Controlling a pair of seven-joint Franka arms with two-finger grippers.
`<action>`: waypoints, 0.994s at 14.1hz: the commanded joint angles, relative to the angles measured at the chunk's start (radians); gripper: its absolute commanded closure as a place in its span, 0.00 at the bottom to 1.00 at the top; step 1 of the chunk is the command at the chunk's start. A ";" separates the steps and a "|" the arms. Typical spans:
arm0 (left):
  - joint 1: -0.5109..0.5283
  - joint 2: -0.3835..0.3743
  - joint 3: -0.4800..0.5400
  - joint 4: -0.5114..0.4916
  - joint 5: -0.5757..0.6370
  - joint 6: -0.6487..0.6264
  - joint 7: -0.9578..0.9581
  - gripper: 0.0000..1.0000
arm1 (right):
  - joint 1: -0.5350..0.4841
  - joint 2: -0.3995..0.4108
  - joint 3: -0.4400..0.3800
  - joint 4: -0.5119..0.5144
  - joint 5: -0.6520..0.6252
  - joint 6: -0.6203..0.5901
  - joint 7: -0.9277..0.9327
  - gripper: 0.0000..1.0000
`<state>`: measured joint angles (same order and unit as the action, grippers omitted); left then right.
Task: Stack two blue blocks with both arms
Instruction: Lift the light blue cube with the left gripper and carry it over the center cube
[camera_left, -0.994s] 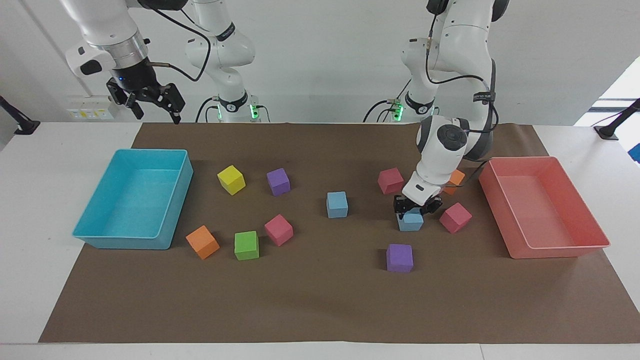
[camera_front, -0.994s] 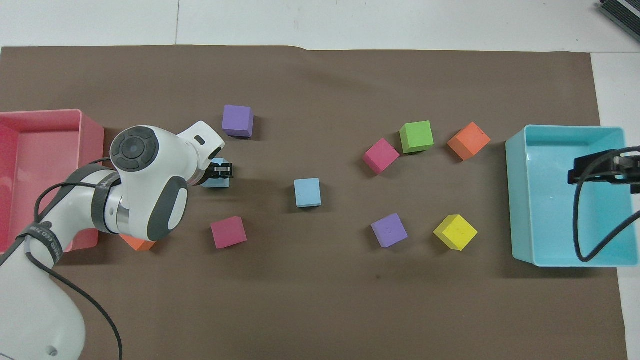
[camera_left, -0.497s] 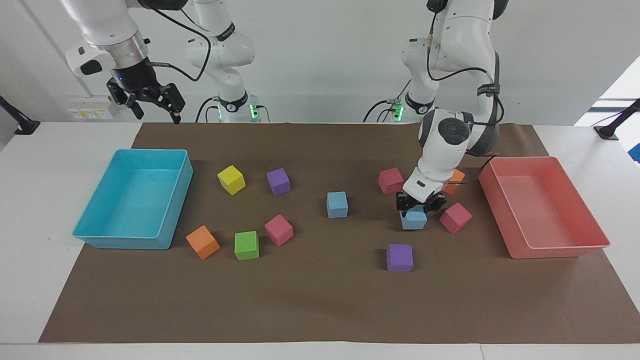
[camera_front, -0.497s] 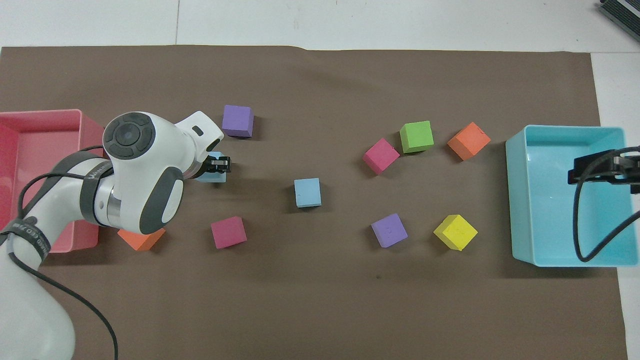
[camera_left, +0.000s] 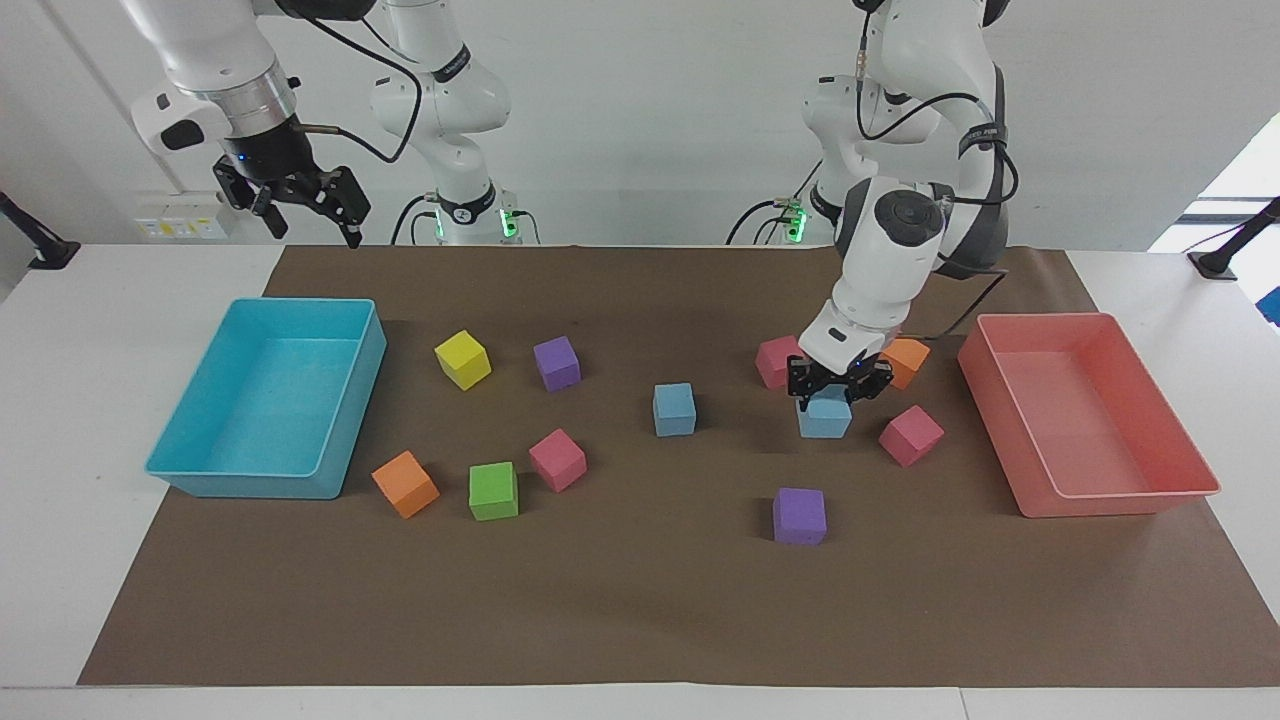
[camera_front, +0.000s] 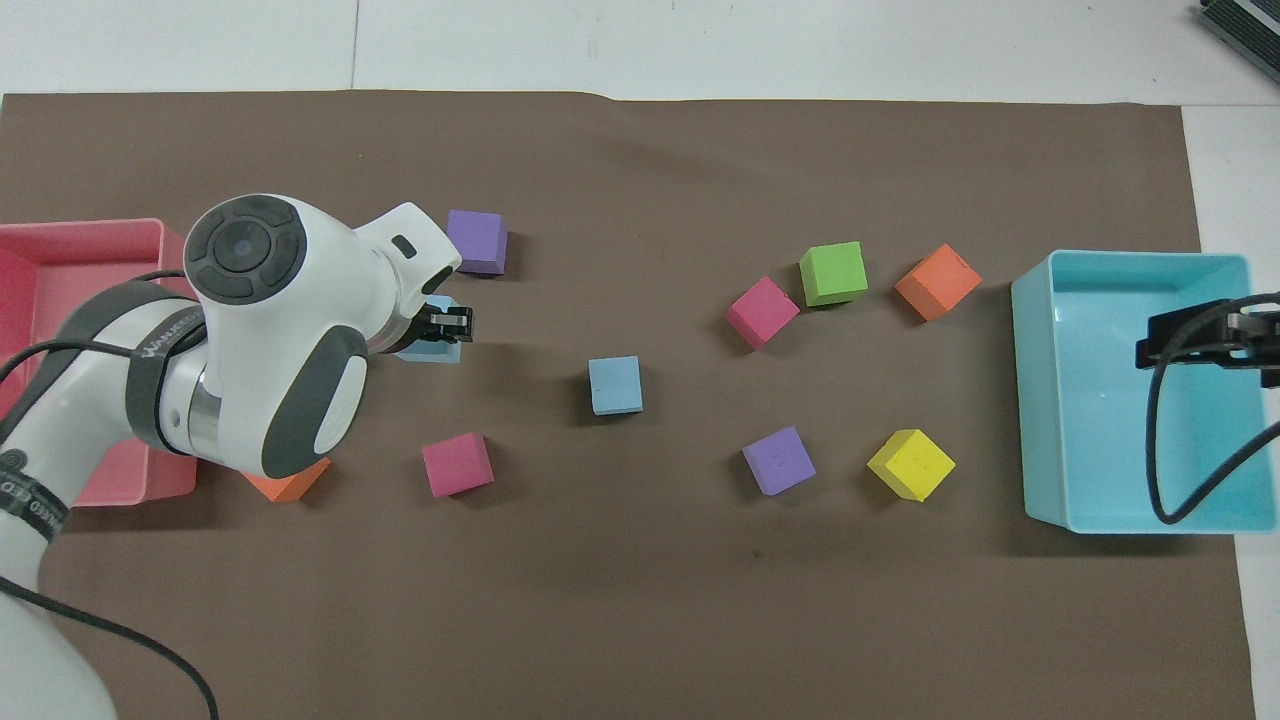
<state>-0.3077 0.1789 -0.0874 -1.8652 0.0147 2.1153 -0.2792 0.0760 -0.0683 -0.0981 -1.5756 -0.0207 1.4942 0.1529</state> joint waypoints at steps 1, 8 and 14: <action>-0.072 -0.001 0.012 0.047 0.019 -0.047 -0.092 1.00 | -0.007 -0.002 0.003 0.006 0.019 -0.012 -0.026 0.00; -0.184 0.053 0.008 0.162 -0.022 -0.081 -0.152 1.00 | -0.007 -0.002 0.003 0.006 0.019 -0.012 -0.026 0.00; -0.271 0.136 0.008 0.235 -0.021 -0.075 -0.268 1.00 | -0.009 -0.002 0.003 0.006 0.019 -0.012 -0.026 0.00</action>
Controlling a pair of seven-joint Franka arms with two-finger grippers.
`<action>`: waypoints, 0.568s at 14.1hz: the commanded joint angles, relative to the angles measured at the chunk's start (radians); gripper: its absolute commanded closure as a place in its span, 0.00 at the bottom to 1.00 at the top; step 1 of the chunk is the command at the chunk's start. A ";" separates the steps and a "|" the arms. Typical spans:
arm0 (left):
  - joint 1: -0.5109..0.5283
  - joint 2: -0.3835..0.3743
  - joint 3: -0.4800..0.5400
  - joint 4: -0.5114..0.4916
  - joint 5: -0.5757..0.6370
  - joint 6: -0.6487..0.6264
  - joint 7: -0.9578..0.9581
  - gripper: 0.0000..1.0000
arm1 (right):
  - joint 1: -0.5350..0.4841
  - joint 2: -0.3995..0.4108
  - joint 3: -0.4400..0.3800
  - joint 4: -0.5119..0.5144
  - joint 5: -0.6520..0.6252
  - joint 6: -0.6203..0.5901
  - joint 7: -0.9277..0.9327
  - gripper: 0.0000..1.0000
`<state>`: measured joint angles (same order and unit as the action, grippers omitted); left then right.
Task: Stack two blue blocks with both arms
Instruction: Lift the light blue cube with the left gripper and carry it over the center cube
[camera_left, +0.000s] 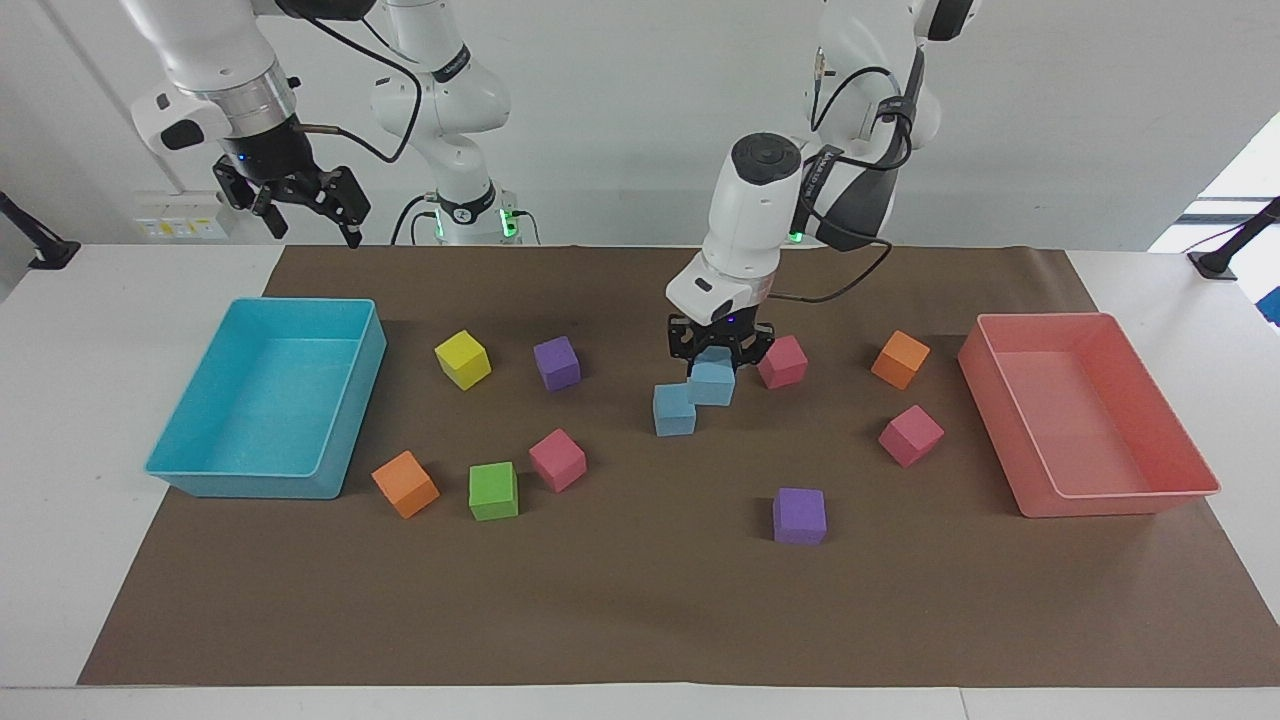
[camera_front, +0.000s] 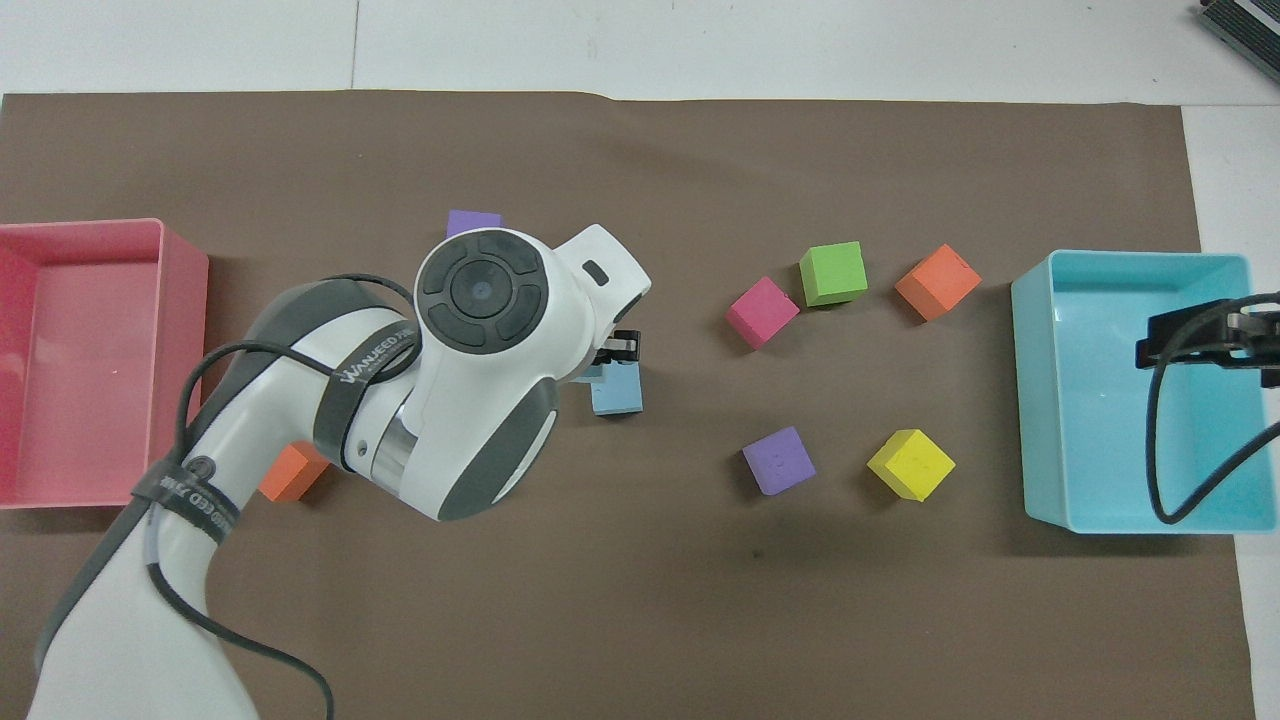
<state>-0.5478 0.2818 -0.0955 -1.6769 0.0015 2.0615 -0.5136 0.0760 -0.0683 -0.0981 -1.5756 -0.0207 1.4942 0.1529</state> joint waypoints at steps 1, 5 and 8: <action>-0.035 0.033 0.016 0.043 -0.009 -0.023 -0.034 1.00 | -0.007 -0.002 0.003 0.006 0.019 -0.012 -0.026 0.00; -0.066 0.040 0.014 0.002 -0.009 -0.009 -0.103 1.00 | -0.007 -0.002 0.003 0.006 0.019 -0.012 -0.026 0.00; -0.082 0.037 0.014 -0.059 -0.028 0.086 -0.175 1.00 | -0.007 -0.002 0.003 0.006 0.019 -0.012 -0.026 0.00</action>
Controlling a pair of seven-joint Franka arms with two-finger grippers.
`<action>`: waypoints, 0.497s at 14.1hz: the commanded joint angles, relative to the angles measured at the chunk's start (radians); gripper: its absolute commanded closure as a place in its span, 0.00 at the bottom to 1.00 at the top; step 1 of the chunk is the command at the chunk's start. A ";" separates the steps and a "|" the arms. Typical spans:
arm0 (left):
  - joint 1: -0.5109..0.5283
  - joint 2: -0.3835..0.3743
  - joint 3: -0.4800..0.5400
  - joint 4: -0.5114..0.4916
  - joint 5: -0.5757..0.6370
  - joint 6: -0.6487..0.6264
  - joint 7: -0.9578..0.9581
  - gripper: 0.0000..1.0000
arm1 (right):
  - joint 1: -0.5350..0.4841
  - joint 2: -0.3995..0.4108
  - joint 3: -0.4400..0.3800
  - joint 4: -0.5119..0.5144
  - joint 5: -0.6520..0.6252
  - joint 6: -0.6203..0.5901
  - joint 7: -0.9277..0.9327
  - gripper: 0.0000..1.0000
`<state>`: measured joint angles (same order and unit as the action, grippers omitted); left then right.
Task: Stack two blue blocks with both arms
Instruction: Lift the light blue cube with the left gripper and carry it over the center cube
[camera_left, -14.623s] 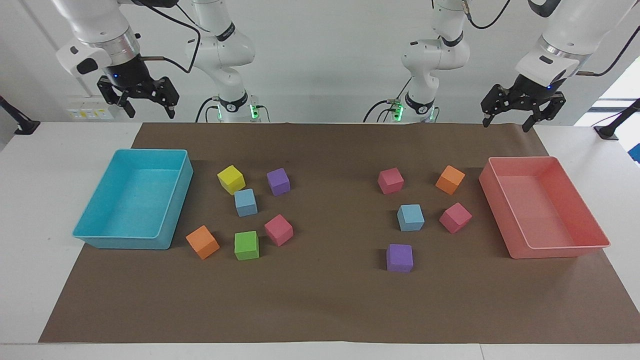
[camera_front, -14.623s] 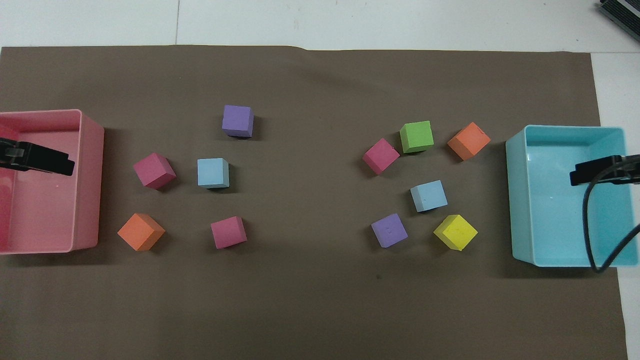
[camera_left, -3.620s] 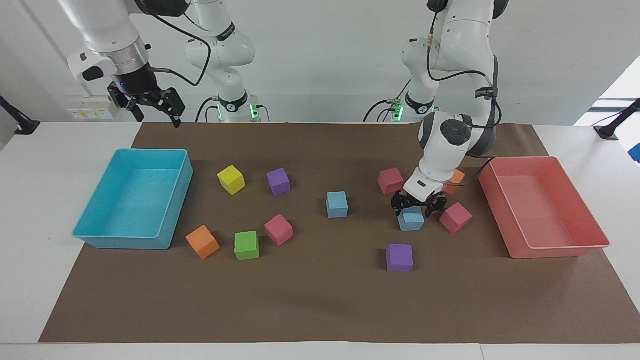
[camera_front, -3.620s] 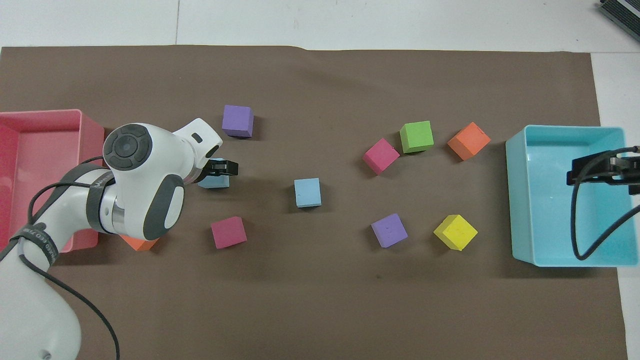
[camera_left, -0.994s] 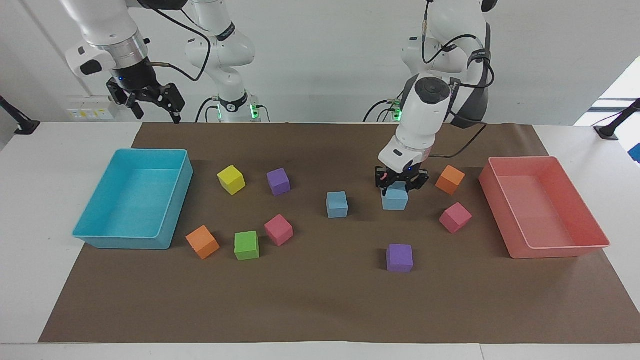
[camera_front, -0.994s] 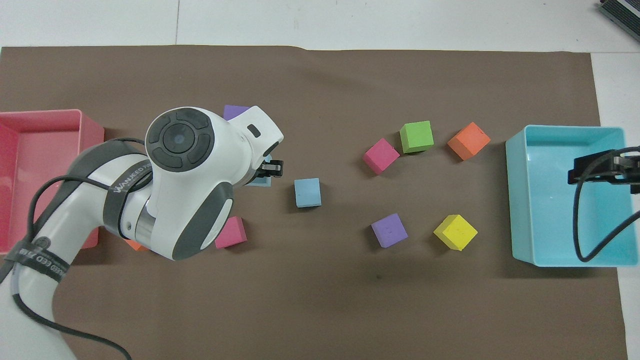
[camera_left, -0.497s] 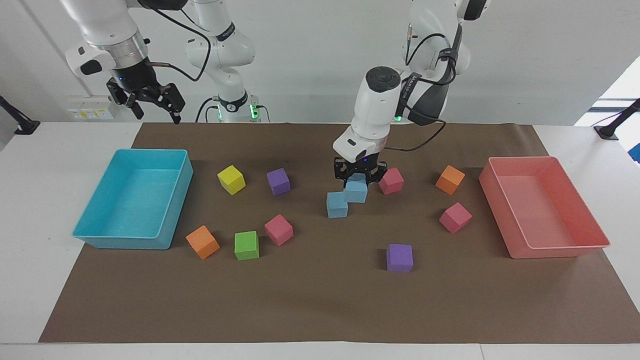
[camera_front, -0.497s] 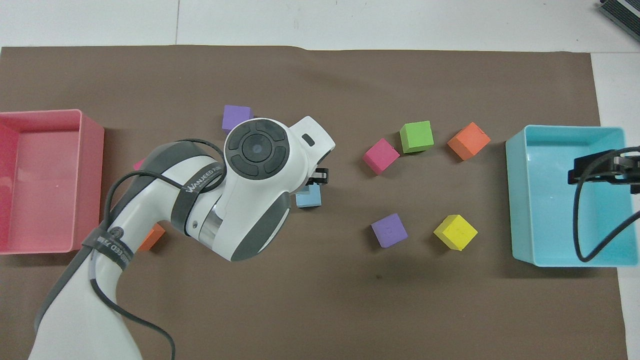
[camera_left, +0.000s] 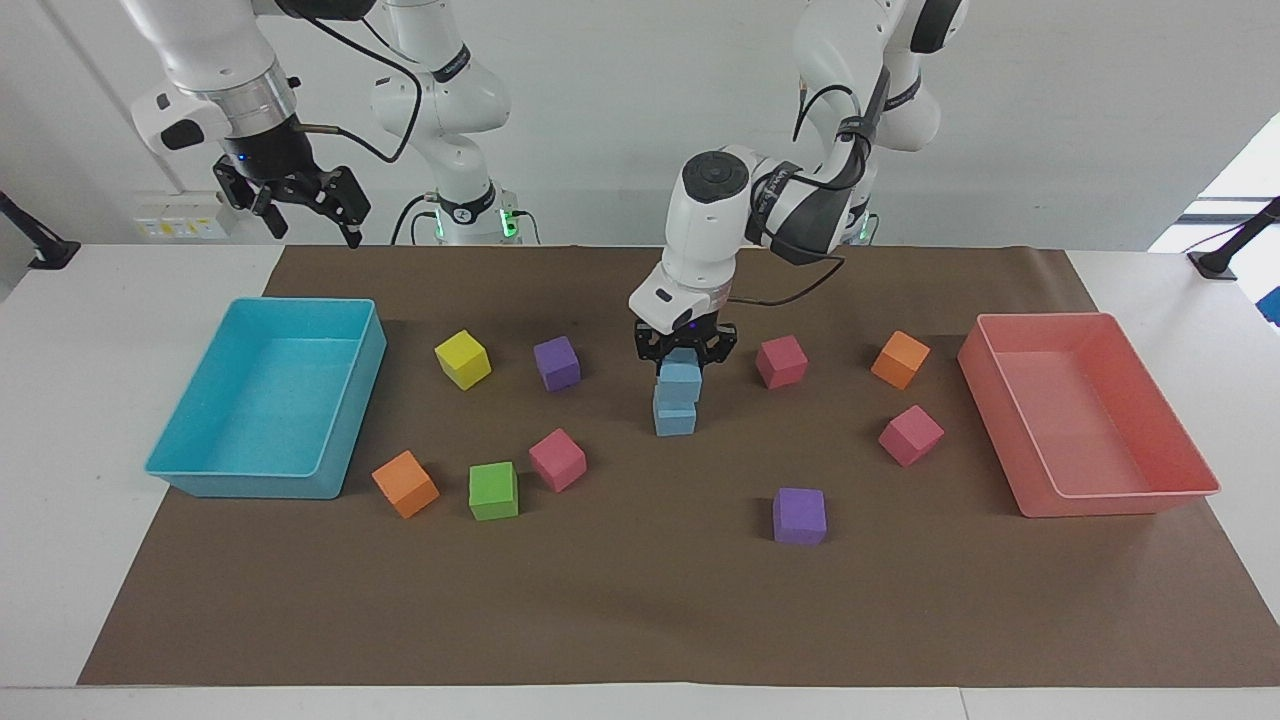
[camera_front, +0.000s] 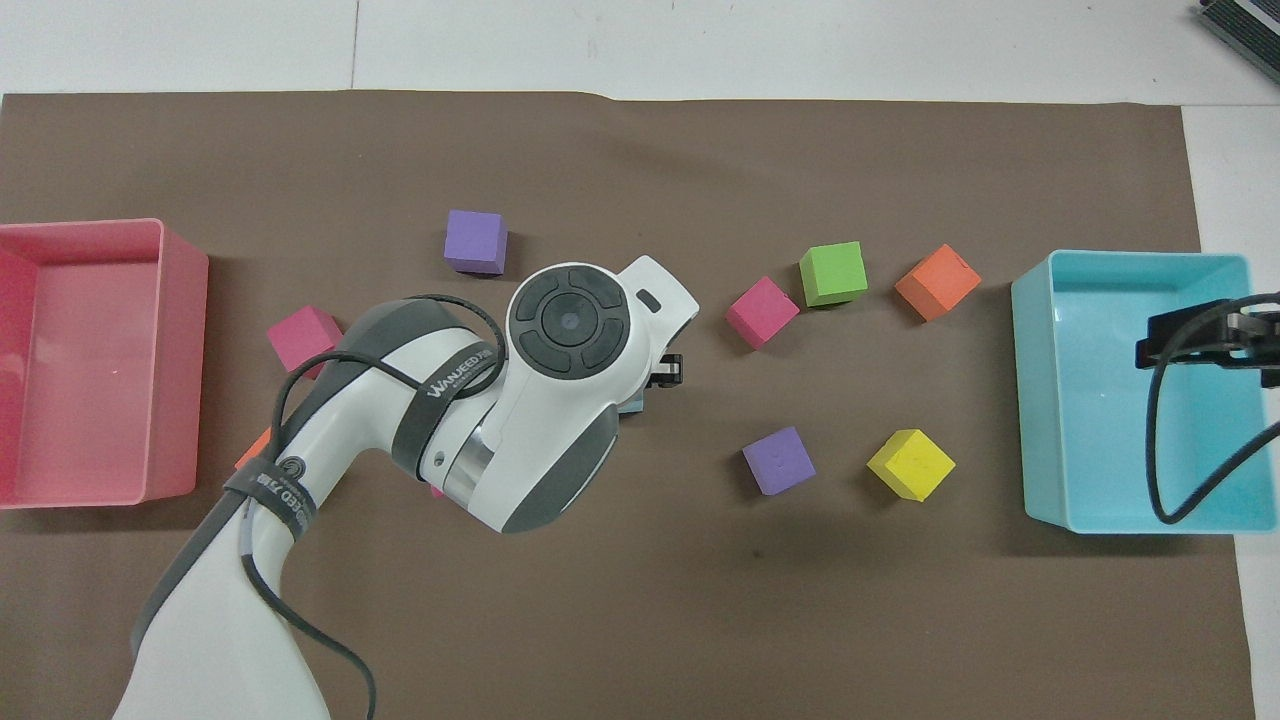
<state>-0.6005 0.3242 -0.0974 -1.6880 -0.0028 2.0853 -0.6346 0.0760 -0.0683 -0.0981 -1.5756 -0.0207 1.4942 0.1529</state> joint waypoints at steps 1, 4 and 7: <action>-0.031 -0.005 0.015 -0.059 -0.023 0.074 -0.060 1.00 | -0.009 -0.002 0.003 0.006 0.019 -0.012 -0.026 0.00; -0.030 -0.014 0.015 -0.088 -0.023 0.087 -0.042 1.00 | -0.007 -0.002 0.003 0.006 0.019 -0.012 -0.026 0.00; -0.022 -0.019 0.015 -0.105 -0.023 0.090 -0.037 1.00 | -0.009 -0.002 0.003 0.006 0.019 -0.012 -0.026 0.00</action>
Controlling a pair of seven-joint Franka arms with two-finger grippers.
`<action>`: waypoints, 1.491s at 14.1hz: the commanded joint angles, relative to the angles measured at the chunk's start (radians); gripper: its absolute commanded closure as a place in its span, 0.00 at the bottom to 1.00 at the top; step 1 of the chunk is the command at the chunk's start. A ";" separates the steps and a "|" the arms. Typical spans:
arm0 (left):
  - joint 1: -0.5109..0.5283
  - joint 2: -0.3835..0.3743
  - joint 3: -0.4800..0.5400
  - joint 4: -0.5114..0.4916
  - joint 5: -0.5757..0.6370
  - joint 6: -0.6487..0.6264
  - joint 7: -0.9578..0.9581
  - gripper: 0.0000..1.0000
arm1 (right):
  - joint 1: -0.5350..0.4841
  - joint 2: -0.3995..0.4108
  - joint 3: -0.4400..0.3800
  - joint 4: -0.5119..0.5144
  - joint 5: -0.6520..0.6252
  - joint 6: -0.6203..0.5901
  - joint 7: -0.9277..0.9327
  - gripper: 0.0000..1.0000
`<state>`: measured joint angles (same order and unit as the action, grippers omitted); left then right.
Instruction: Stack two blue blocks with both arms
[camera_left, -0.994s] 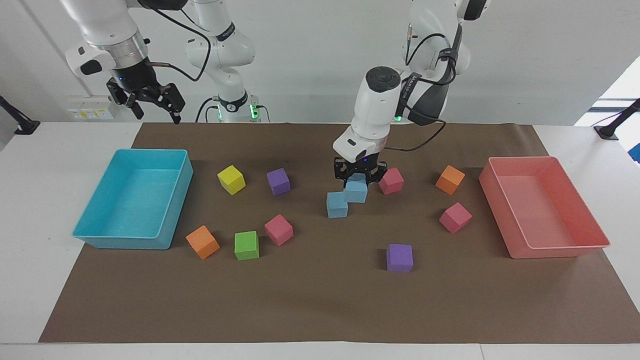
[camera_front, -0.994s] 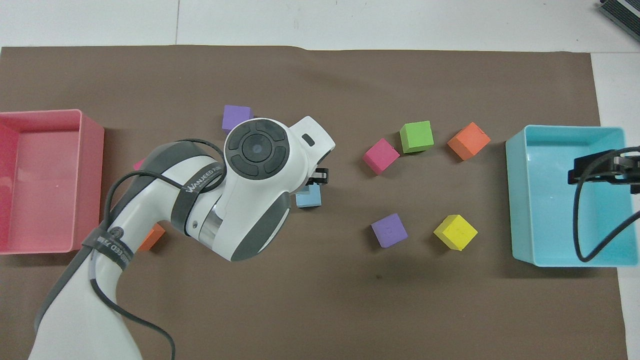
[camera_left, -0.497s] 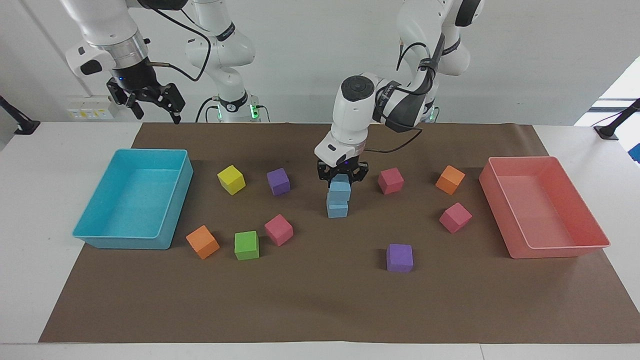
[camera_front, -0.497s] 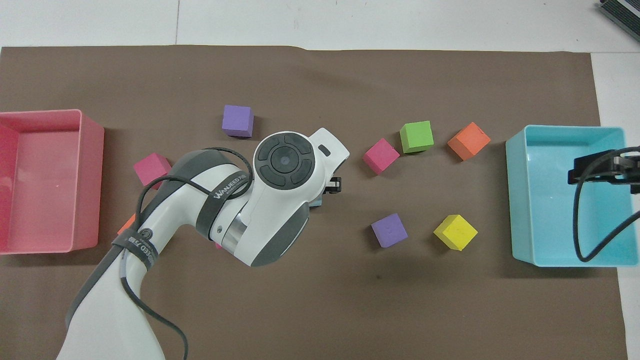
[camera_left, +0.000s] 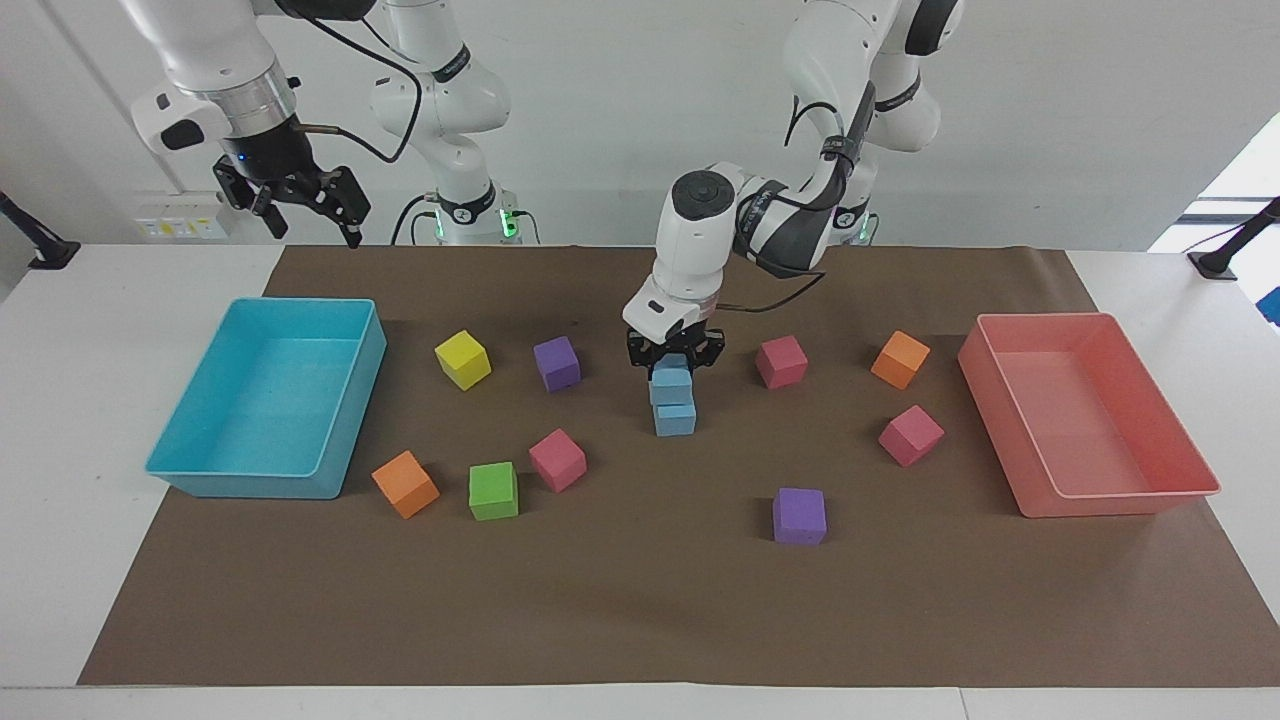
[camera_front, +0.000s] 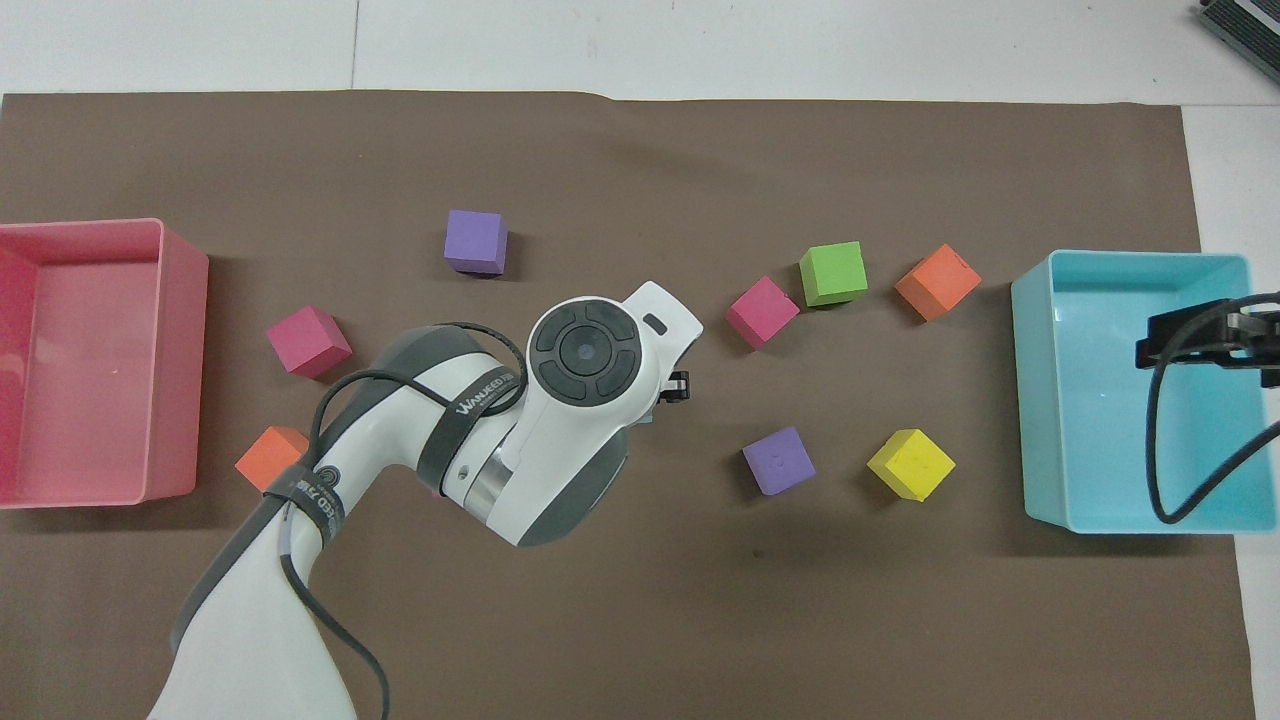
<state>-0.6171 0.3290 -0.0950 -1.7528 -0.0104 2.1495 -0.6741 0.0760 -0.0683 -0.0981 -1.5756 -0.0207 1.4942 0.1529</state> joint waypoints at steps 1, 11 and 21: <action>-0.006 -0.024 0.012 -0.043 -0.016 0.026 0.004 1.00 | -0.009 -0.002 0.003 0.006 0.019 -0.012 -0.026 0.00; 0.005 -0.021 0.014 -0.042 -0.016 0.056 0.018 1.00 | -0.007 -0.002 0.003 0.006 0.019 -0.012 -0.026 0.00; 0.008 -0.021 0.015 -0.042 -0.013 0.049 0.018 1.00 | -0.007 -0.002 0.003 0.006 0.019 -0.012 -0.026 0.00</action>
<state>-0.6104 0.3289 -0.0841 -1.7673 -0.0106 2.1841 -0.6721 0.0760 -0.0683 -0.0981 -1.5756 -0.0207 1.4942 0.1529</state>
